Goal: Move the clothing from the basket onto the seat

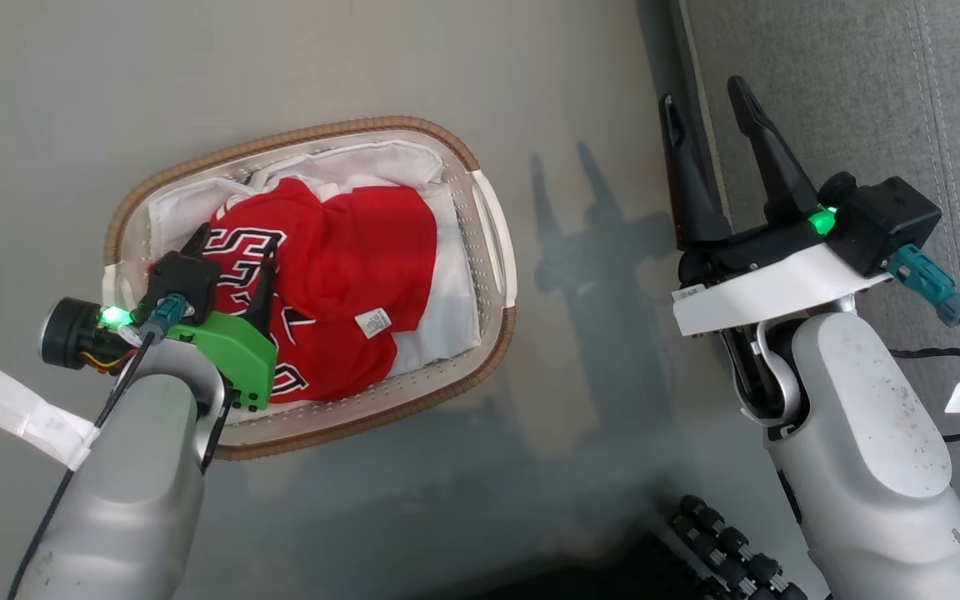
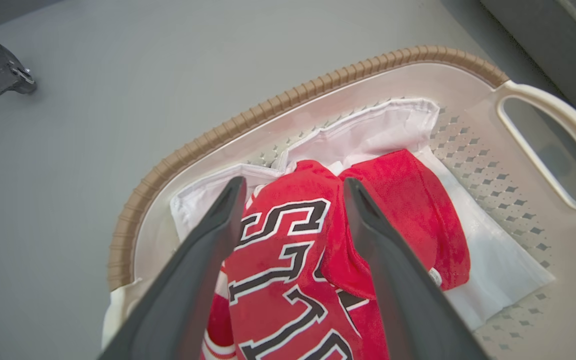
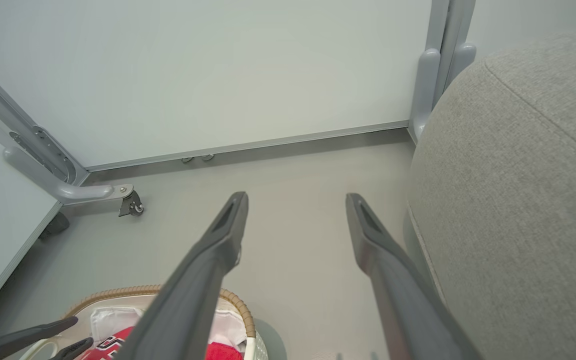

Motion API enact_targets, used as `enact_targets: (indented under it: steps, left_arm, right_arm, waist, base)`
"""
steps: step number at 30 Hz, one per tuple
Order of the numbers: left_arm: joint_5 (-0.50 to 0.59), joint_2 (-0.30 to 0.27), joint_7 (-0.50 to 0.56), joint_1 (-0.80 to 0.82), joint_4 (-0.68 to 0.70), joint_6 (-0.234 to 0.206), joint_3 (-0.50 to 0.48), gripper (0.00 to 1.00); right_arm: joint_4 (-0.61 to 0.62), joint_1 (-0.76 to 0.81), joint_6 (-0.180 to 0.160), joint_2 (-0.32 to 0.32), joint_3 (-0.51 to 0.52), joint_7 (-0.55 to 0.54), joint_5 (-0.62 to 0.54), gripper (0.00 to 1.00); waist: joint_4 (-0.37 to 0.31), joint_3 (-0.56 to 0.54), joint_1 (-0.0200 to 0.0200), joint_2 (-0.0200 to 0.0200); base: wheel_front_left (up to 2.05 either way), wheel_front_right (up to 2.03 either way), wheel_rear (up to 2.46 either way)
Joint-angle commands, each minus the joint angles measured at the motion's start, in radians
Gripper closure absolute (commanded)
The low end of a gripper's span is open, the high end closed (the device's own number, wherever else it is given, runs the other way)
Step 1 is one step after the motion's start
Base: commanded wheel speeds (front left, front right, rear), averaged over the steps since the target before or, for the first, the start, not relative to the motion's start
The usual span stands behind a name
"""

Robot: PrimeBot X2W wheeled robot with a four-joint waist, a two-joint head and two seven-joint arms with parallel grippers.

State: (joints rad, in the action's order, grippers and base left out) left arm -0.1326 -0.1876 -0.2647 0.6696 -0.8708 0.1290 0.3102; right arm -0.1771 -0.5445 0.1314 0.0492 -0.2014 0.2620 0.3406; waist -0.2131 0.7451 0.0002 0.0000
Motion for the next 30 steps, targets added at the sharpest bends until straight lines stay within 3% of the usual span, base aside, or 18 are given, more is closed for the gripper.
enact_targets:
  steps: [1, 19, 26, 30]
  left_arm:
    - [0.015, -0.017, 0.001, 0.030, -0.017, -0.004, 0.006, 0.00]
    - [0.177, -0.039, 0.006, 0.241, -0.335, -0.105, 0.145, 0.00]
    - [0.221, -0.046, 0.038, 0.289, -0.386, -0.138, 0.200, 0.00]
    - [0.244, -0.049, 0.061, 0.310, -0.399, -0.135, 0.231, 0.00]
  right_arm:
    - [0.007, -0.011, -0.001, 0.003, -0.003, 0.004, 0.010, 0.00]
    - [0.012, -0.004, -0.001, 0.003, -0.018, 0.004, 0.056, 0.00]
    - [0.013, -0.005, -0.001, 0.003, -0.031, 0.004, 0.069, 0.00]
    - [0.016, -0.006, -0.001, 0.003, -0.040, 0.004, 0.078, 0.00]
  waist:
    - [-0.050, 0.062, -0.0002, 0.0000]
    - [-0.086, 0.116, -0.0002, 0.0000]
    - [-0.095, 0.130, -0.0002, 0.0000]
    - [-0.102, 0.137, -0.0002, 0.0000]
  base:
    - [0.00, 0.00, 0.00]
    - [0.00, 0.00, 0.00]
    - [0.00, 0.00, 0.00]
    - [0.00, 0.00, 0.00]
